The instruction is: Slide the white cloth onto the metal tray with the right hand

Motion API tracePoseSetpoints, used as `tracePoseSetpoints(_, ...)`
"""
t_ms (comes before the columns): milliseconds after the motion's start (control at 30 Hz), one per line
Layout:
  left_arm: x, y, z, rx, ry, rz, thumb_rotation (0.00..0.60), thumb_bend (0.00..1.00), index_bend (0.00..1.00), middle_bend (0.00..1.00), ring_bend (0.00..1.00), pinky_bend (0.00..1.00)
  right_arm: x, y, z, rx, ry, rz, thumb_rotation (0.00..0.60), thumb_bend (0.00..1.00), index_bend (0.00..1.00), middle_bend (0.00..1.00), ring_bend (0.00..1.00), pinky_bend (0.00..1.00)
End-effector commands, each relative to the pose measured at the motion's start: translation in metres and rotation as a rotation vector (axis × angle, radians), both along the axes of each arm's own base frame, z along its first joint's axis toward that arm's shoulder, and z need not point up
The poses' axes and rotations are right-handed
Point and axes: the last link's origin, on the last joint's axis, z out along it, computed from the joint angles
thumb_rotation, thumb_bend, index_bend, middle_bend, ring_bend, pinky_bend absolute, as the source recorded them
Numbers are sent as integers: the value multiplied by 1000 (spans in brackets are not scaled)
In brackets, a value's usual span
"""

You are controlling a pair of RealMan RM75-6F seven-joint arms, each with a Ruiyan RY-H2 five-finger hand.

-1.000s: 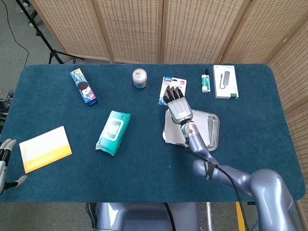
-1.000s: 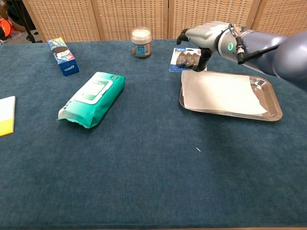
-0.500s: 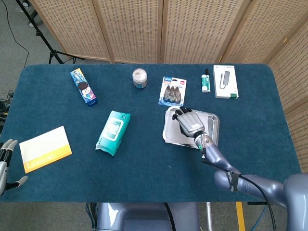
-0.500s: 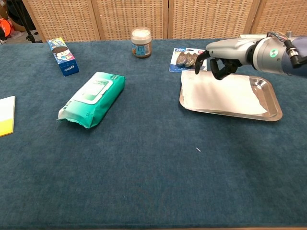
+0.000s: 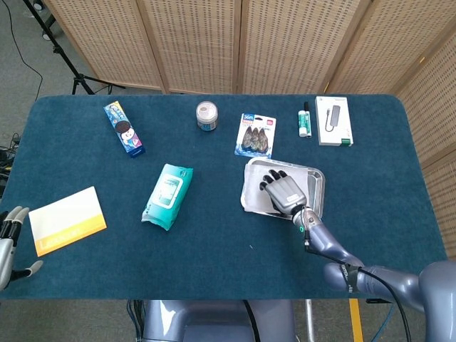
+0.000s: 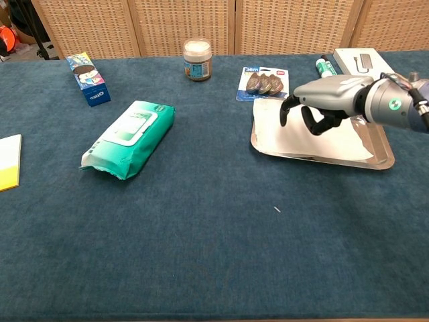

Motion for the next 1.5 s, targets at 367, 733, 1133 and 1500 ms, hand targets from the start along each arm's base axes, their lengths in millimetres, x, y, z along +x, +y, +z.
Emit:
tracePoseSetpoints(367, 0, 0, 0, 5, -2, 4, 600, 0, 0, 0, 0, 0, -6, 7, -21, 21, 34, 52, 600, 1000, 288, 193, 95, 151)
tracePoseSetpoints(733, -1, 1, 1, 2, -3, 5, 600, 0, 0, 0, 0, 0, -18, 2, -22, 5, 58, 28, 600, 1000, 288, 191, 95, 152)
tracePoseSetpoints(1133, 0, 0, 0, 2, -2, 3, 600, 0, 0, 0, 0, 0, -24, -3, -22, -42, 59, -13, 600, 1000, 288, 183, 93, 152)
tracePoseSetpoints(1500, 0, 0, 0, 2, -1, 1, 600, 0, 0, 0, 0, 0, -29, -4, -20, -49, 73, -44, 600, 1000, 288, 180, 90, 152)
